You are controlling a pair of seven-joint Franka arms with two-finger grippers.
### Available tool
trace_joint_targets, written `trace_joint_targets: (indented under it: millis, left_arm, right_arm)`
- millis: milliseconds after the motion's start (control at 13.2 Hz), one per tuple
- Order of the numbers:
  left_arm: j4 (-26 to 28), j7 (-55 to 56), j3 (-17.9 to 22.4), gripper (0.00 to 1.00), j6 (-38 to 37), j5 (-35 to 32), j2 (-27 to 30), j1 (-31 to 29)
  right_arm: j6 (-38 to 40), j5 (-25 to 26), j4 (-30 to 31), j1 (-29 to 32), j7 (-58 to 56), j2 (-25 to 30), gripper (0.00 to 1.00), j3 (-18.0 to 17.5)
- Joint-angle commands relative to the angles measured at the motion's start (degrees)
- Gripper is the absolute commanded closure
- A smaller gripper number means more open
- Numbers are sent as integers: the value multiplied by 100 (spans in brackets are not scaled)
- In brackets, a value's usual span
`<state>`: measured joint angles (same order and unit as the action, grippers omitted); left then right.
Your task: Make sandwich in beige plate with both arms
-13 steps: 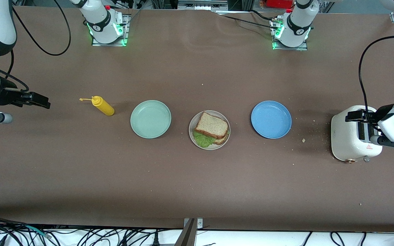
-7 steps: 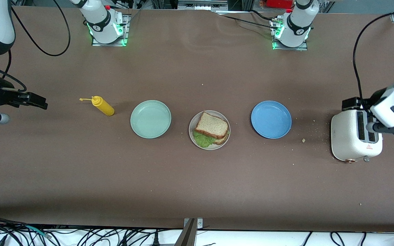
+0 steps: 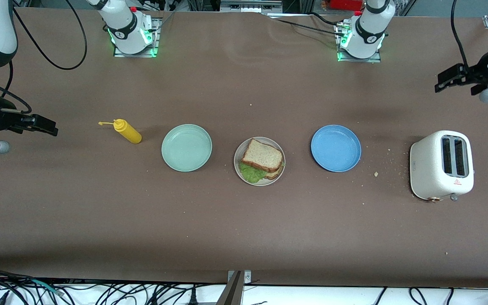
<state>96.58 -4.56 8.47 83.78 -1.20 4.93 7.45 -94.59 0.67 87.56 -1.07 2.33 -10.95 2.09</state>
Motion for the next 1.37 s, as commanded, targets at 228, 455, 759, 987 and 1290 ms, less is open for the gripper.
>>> trace_joint_targets:
  millis: [228, 455, 759, 987, 1290]
  left_arm:
    - [-236, 122, -161, 0, -20, -206, -133, 20]
    - [-236, 192, -143, 0, 76, -197, -124, 125]
    - [-271, 289, -152, 0, 156, -223, -133, 73]
    - [-262, 280, -143, 0, 156, -188, -159, 46]
    - [-271, 280, -152, 0, 165, -232, -230, 55]
  right_arm:
    - [125, 56, -152, 46, 57, -56, 0, -42]
    - [125, 56, -152, 46, 57, -56, 0, -42]
    - [125, 56, -152, 54, 48, -56, 0, -33]
    - [125, 56, -152, 72, 56, -56, 0, -33]
    - [125, 47, -152, 72, 57, -56, 0, -33]
